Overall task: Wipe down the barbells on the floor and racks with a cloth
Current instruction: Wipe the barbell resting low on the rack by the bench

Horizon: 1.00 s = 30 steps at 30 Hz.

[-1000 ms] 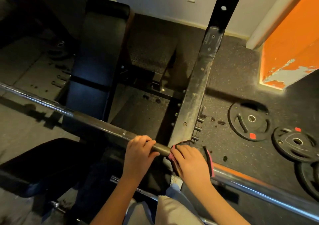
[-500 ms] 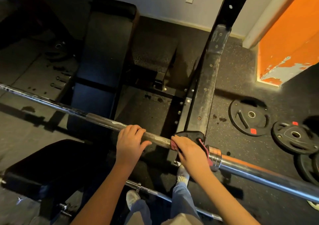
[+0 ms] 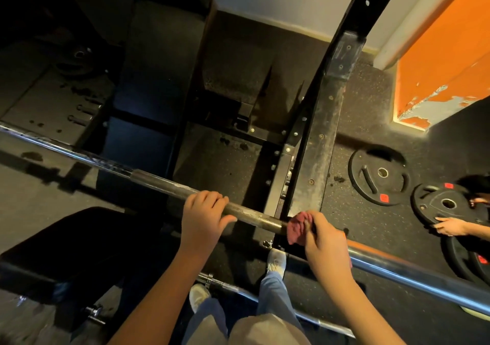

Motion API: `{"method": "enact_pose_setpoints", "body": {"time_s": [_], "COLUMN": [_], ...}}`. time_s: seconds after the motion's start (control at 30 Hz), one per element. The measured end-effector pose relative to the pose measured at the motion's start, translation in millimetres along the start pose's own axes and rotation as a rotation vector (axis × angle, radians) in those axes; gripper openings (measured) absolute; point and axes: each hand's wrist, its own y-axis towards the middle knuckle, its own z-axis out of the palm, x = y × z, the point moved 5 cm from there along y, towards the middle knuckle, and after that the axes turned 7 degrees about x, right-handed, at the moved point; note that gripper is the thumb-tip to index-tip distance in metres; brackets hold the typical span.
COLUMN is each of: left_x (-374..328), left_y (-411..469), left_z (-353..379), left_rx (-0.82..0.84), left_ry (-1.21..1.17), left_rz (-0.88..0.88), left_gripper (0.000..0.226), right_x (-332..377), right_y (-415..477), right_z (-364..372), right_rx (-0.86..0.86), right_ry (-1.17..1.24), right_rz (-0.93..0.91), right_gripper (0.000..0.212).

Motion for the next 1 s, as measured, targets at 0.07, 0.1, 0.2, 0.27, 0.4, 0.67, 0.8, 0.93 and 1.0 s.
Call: {"method": "enact_pose_setpoints", "body": {"time_s": [0.07,0.1,0.2,0.27,0.4,0.67,0.8,0.93,1.0], "left_x": [1,1,1,1,1,-4,-2,-1,-1], "left_y": [2,3,6,7,6,1,3,4,0], "left_z": [1,2,2,2,3,2,2,3,4], "left_rx": [0.005,0.009,0.014,0.024,0.037,0.028,0.017,0.025,0.039], "left_ry": [-0.007,-0.012,-0.046,-0.06,-0.064,-0.009,-0.037,-0.054,-0.048], "left_rz": [0.005,0.005,-0.014,-0.029,-0.041,-0.052,-0.061,-0.072,-0.09], "left_gripper": [0.04,0.043,0.046,0.045,0.038,0.045,0.047,0.048,0.048], "right_x": [6,11,31,40,25,51,35,35,43], "right_y": [5,8,22,29,28,68,76,40,43], "right_z": [-13,-20,-16,17,63,75,69,74,80], "right_rx": [-0.099,-0.152,-0.113,0.106,0.314,0.219,0.375,0.349,0.243], "right_ry": [0.061,0.075,0.13,0.142,-0.306,-0.387,0.006,-0.288,-0.481], "right_rz": [-0.025,-0.051,-0.149,-0.191,-0.381,-0.145,-0.046,-0.436,-0.379], "right_gripper": [0.021,0.02,0.017,0.025,0.057,0.039,0.036,0.058,0.059]}}
